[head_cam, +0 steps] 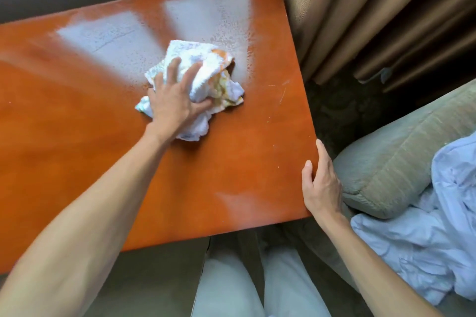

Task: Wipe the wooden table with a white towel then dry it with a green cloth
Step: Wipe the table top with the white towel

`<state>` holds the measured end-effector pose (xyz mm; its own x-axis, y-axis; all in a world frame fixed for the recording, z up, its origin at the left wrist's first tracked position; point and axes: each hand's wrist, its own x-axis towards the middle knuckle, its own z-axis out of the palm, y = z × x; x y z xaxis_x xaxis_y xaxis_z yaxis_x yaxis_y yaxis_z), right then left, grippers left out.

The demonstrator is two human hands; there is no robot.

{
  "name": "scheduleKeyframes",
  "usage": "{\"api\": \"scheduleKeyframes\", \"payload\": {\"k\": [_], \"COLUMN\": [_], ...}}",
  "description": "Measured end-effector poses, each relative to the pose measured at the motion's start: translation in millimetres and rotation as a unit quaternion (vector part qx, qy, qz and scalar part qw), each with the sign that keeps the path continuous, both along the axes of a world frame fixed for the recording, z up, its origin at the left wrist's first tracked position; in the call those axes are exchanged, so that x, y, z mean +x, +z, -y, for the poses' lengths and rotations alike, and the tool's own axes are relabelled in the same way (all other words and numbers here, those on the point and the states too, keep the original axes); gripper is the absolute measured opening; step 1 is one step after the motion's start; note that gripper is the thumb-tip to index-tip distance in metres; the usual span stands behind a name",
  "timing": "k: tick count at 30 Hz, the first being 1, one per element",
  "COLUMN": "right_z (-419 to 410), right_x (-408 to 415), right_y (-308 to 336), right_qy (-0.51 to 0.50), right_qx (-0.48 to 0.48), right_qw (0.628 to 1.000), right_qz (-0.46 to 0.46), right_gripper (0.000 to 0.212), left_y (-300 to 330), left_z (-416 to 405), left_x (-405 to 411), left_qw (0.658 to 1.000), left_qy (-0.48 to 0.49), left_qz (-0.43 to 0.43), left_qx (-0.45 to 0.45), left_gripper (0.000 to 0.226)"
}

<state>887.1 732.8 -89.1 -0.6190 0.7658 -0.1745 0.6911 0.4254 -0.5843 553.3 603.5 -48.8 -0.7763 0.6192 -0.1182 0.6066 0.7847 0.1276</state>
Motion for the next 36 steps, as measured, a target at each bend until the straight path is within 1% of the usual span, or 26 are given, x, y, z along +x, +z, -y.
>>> {"api": "scheduleKeyframes", "payload": {"k": [2, 5, 8, 10, 12, 15, 17, 19, 21, 23, 24, 25, 26, 27, 29, 30, 32, 34, 36], "right_z": [-1, -4, -8, -13, -16, -19, -19, -21, -24, -27, -27, -24, -21, -17, -10, -8, -7, -7, -6], "right_x": [0, 1, 4, 5, 5, 5, 6, 7, 5, 1, -1, -3, -4, -4, -4, -3, -5, -9, -10], "right_y": [1, 2, 3, 5, 5, 5, 2, 0, 2, 1, 0, 0, -2, -1, -1, -1, 0, 2, 2], "right_qy": [-0.008, -0.020, -0.041, -0.071, -0.103, -0.140, -0.167, -0.194, -0.227, -0.269, -0.285, -0.291, -0.282, -0.260, -0.192, -0.166, -0.126, -0.079, -0.044], "right_qx": [-0.017, -0.055, -0.105, -0.152, -0.194, -0.249, -0.271, -0.281, -0.284, -0.290, -0.288, -0.279, -0.266, -0.244, -0.181, -0.152, -0.103, -0.054, -0.012], "right_qw": [1.000, 0.998, 0.992, 0.983, 0.972, 0.948, 0.932, 0.922, 0.911, 0.894, 0.890, 0.893, 0.904, 0.921, 0.957, 0.968, 0.983, 0.995, 0.999], "right_qz": [-0.009, -0.035, -0.064, -0.073, -0.088, -0.140, -0.171, -0.183, -0.193, -0.209, -0.212, -0.202, -0.183, -0.157, -0.120, -0.111, -0.088, -0.036, 0.009], "right_gripper": [0.055, 0.054, 0.054, 0.056, 0.057, 0.056, 0.052, 0.051, 0.050, 0.046, 0.049, 0.059, 0.069, 0.073, 0.070, 0.070, 0.069, 0.066, 0.059], "left_y": [-1, -3, -5, -6, -5, -4, -4, -5, -8, -11, -11, -11, -11, -10, -12, -12, -12, -11, -12], "left_z": [16, 35, 50, 57, 60, 44, 22, -1, -18, -35, -45, -57, -70, -85, -114, -126, -145, -151, -145], "left_x": [-5, 17, 66, 111, 162, 234, 266, 273, 259, 234, 219, 205, 189, 174, 139, 121, 81, 40, 2], "left_qw": [0.999, 0.991, 0.987, 0.990, 0.994, 0.997, 0.996, 0.993, 0.988, 0.977, 0.972, 0.968, 0.966, 0.967, 0.970, 0.973, 0.978, 0.983, 0.989], "left_qy": [0.051, 0.131, 0.152, 0.126, 0.077, -0.004, -0.050, -0.087, -0.142, -0.205, -0.229, -0.244, -0.250, -0.249, -0.237, -0.229, -0.208, -0.180, -0.147], "left_qz": [-0.001, 0.013, 0.020, 0.024, 0.035, 0.045, 0.053, 0.055, 0.045, 0.034, 0.031, 0.028, 0.023, 0.015, 0.000, -0.007, -0.019, -0.015, -0.007], "left_qx": [0.015, 0.034, 0.045, 0.056, 0.067, 0.067, 0.057, 0.049, 0.039, 0.046, 0.053, 0.058, 0.060, 0.059, 0.045, 0.035, 0.020, 0.016, 0.020], "left_gripper": [0.084, 0.081, 0.083, 0.083, 0.083, 0.083, 0.083, 0.084, 0.088, 0.085, 0.082, 0.082, 0.083, 0.085, 0.089, 0.090, 0.090, 0.093, 0.097]}}
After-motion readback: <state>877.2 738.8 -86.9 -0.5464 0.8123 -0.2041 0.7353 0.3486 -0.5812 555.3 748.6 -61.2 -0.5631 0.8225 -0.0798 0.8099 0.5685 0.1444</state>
